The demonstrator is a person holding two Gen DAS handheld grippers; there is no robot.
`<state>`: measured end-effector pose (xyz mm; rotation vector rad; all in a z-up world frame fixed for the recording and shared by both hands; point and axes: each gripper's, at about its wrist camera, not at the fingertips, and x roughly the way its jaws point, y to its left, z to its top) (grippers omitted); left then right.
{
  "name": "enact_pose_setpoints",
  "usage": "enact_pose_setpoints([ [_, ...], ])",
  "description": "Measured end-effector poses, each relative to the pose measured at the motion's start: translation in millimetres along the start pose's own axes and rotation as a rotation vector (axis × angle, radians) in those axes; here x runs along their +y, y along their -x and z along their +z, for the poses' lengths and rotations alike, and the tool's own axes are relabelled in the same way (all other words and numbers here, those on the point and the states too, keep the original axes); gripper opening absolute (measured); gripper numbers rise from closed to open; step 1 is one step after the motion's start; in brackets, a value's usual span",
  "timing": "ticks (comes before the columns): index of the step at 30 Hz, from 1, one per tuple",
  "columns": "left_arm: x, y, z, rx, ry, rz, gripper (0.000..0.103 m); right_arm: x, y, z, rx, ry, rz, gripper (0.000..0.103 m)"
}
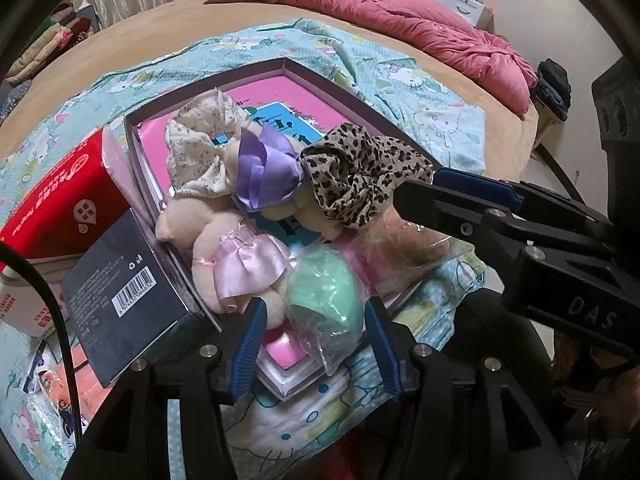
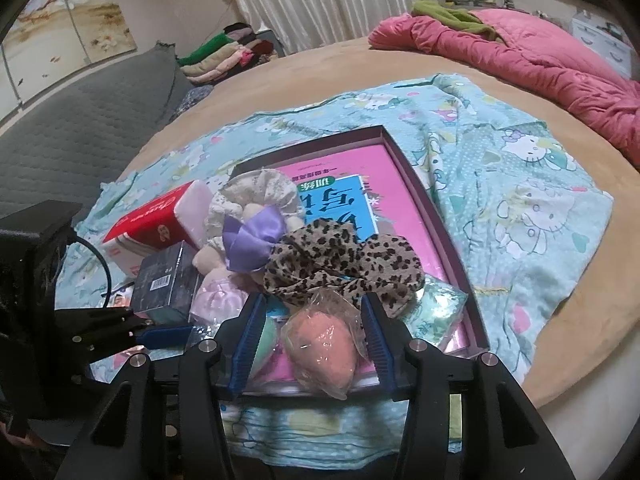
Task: Organize soft objects
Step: 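Open both tools to release the green ball and the doll onto the tray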
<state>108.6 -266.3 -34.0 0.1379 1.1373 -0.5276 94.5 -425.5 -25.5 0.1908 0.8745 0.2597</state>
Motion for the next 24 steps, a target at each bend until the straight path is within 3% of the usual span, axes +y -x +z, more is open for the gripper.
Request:
enact_pose_setpoints([
  [22,3,31,3,-0.078,0.029,0.0,0.063,5,9,4,-0.032,0.003,-0.087,0.061],
  [24,2,36,3,-0.09,0.03,0.005,0.065,6,11,4,-0.041,0.002,-0.094,0.068],
])
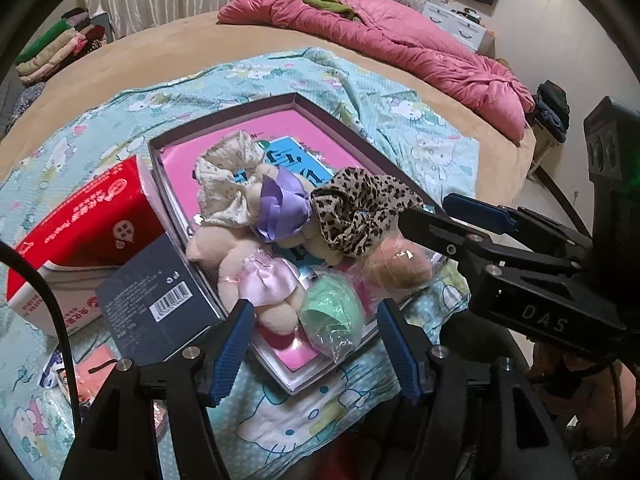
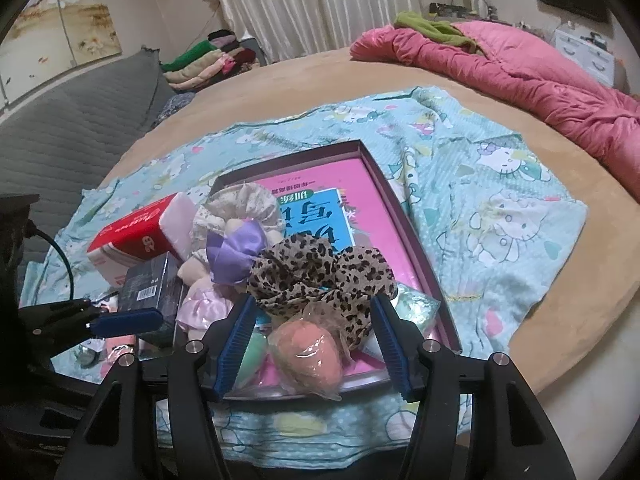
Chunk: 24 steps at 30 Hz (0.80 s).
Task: Organize soft objects
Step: 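Open both tools to release the green ball and the doll onto the tray, then withdraw both open tools and move toward the bagged items beside the tissue box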
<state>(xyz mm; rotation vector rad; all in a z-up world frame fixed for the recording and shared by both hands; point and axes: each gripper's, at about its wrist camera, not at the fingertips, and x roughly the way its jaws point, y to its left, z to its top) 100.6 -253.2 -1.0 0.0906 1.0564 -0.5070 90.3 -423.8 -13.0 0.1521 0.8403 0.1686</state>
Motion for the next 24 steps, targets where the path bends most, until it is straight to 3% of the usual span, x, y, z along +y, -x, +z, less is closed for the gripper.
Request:
enact_pose_setpoints([
  [2,0,3,0,-0.008,-0.001,0.002,0.067,1,2,1,-0.009,0.001,-0.008,0.073],
  [24,8,31,-4,-0.072,0.012,0.03,0.08,12,13,-1,-0.013,0.018,-0.071,0.077],
])
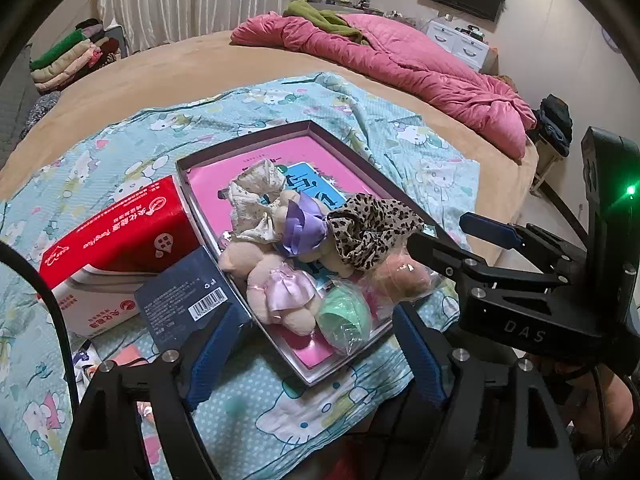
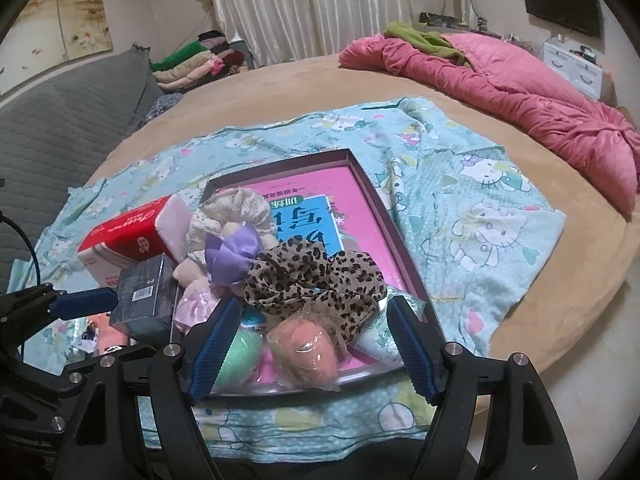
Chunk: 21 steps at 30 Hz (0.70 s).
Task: Organize soft objects
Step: 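Withdraw both open tools and move toward the bagged items beside the tissue box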
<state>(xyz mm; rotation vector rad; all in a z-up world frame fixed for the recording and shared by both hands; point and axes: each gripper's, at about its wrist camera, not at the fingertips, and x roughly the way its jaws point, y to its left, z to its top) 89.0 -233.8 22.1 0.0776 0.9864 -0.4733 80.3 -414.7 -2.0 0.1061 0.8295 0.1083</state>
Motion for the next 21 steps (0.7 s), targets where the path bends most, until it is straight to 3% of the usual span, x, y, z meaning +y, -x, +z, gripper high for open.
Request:
enact_pose_setpoints([
  [13,7,16,-6,-0.015,0.015,0.004,0.086,2,20,5,-0.049,-0.026,-0.019,0.078],
  [21,26,33,-13,-0.024,0.039,0.054,0.086,26,33,9,-0.077,0.043,-0.027,0.078],
])
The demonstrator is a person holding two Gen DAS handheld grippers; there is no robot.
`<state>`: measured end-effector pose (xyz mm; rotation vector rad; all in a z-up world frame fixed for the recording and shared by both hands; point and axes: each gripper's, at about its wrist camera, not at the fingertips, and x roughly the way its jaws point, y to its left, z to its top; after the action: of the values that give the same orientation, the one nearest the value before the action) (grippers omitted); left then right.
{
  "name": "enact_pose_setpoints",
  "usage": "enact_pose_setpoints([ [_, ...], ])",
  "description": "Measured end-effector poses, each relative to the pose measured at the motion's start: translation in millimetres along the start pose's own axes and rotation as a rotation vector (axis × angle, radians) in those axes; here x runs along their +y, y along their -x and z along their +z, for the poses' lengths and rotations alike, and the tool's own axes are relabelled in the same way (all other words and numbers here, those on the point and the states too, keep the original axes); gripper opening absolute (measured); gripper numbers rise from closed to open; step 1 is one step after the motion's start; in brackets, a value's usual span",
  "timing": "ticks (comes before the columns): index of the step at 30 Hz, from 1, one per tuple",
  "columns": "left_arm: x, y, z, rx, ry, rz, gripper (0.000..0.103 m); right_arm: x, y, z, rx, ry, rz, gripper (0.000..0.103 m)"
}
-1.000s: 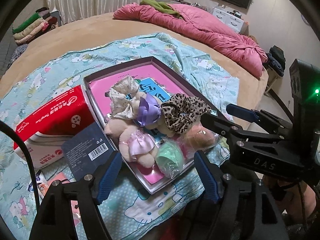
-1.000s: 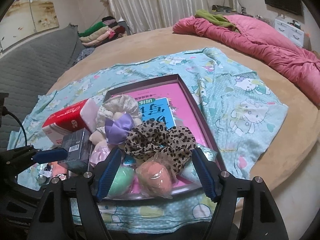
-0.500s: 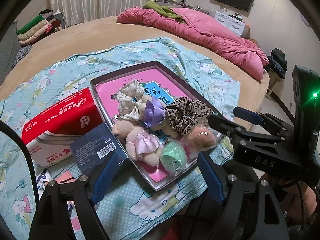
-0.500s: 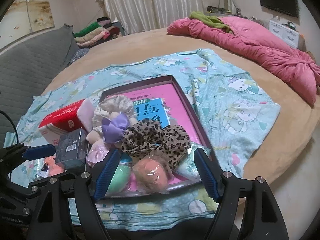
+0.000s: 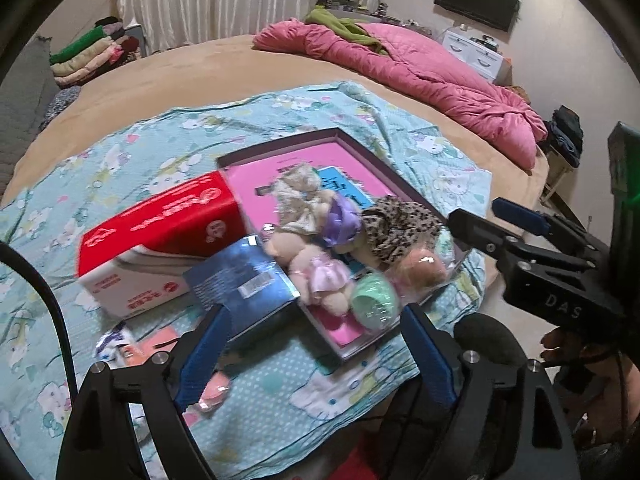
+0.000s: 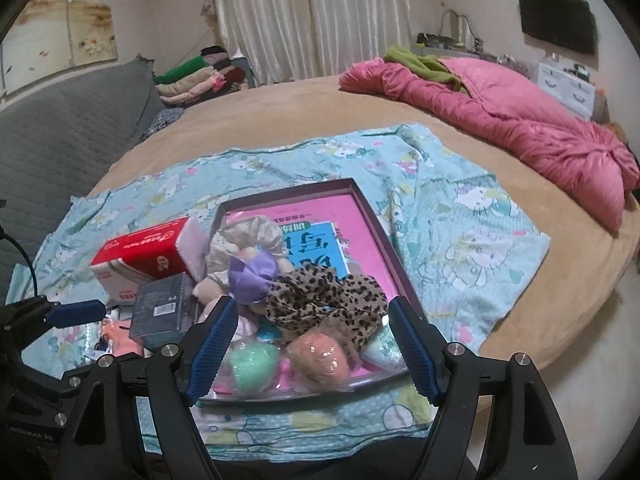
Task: Organize soft objects
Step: 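Withdraw both open tools and move toward the bagged items beside the tissue box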
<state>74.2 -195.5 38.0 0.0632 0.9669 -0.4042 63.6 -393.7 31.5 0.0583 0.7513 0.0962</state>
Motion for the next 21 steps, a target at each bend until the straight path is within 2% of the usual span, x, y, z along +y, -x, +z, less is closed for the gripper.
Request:
enact_pose_setpoints([
  [11,39,34,-9,-0.036,0.057,0.073,0.086,56,19,10,-0.037,0.113,0.08,0.079],
  [21,98,58,-22,-0.059,0.184,0.138,0.086,106,26,12,-0.046,0.229,0.142,0.079],
])
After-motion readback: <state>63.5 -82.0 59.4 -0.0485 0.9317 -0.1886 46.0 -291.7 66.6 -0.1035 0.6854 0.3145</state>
